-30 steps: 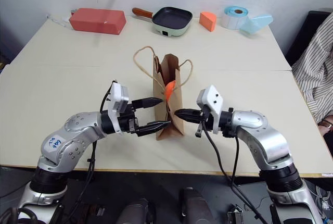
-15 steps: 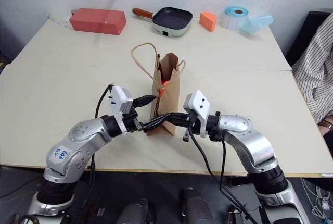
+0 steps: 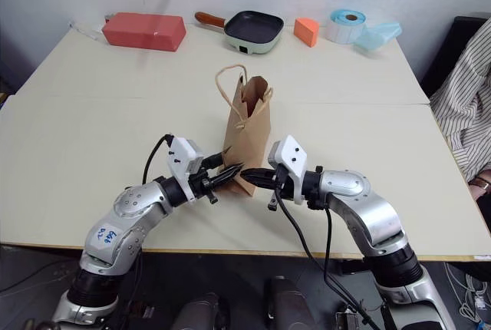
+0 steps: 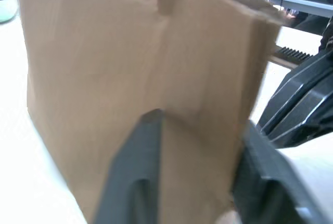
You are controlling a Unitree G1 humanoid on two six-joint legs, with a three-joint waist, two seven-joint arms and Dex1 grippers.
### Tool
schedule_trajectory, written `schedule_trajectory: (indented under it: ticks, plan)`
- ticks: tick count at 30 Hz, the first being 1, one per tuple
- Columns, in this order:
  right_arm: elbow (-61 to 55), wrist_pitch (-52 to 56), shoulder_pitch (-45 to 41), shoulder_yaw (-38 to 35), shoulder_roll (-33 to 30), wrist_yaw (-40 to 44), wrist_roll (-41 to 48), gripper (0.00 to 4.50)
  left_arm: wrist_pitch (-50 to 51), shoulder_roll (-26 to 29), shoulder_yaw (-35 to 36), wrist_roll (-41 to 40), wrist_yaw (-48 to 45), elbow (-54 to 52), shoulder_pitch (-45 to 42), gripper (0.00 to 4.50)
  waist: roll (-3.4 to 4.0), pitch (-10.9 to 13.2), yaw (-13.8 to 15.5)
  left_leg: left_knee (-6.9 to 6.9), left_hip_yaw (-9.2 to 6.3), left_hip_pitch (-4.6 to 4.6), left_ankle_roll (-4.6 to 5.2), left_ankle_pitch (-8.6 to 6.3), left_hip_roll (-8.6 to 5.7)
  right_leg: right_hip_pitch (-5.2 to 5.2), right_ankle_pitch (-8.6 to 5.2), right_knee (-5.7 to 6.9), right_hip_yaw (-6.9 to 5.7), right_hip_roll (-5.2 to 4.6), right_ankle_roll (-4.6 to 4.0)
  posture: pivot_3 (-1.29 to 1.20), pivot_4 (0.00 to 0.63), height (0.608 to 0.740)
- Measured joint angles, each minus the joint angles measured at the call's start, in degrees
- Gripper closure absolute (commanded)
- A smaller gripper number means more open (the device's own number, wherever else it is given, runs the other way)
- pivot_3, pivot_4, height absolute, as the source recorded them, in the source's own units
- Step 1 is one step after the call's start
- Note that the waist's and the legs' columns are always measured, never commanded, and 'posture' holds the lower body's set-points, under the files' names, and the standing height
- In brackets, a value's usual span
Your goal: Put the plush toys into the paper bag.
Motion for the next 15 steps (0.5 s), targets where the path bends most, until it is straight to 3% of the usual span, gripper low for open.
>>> schedule_trajectory:
  ticks: [2,7,10,15]
  plan:
    - [-0.35,-0.26,0.60,-0.02,-0.03,0.06,0.00,4.50,-1.85,-0.05,0.06,0.54,-1.10,1.35,0.05,4.41,0.00,0.00,0.03,0.00,0.00,0.00,0.01,0.00,0.00,0.01,0.00,-0.01,0.00,0.00,0.00,0.00,0.150,0.740]
    - [-4.85,-0.17,4.02,-3.40,-4.13,2.25,2.50,4.50,-4.11,1.27,2.32,-3.64,-9.75,6.13,-0.60,4.48,0.00,0.00,0.14,0.00,-0.01,-0.02,0.01,0.00,0.00,0.01,0.00,-0.03,-0.03,-0.01,0.00,0.00,0.150,0.740]
    - [-9.08,1.78,7.04,-11.29,-9.29,4.29,7.98,4.50,-4.61,6.16,3.36,-6.55,-19.96,9.34,-2.66,4.48,0.00,0.00,0.08,0.00,-0.02,-0.02,0.01,-0.01,0.00,0.01,0.00,-0.03,-0.05,0.00,0.00,0.00,0.150,0.740]
    - [-17.75,9.31,18.15,-34.33,-22.42,9.61,23.55,4.50,-7.13,13.34,2.41,-8.01,-40.01,19.22,-12.15,4.48,0.01,0.01,0.40,-0.02,-0.12,-0.03,0.04,-0.03,-0.01,0.17,0.00,-0.20,-0.17,-0.01,0.00,0.00,0.150,0.740]
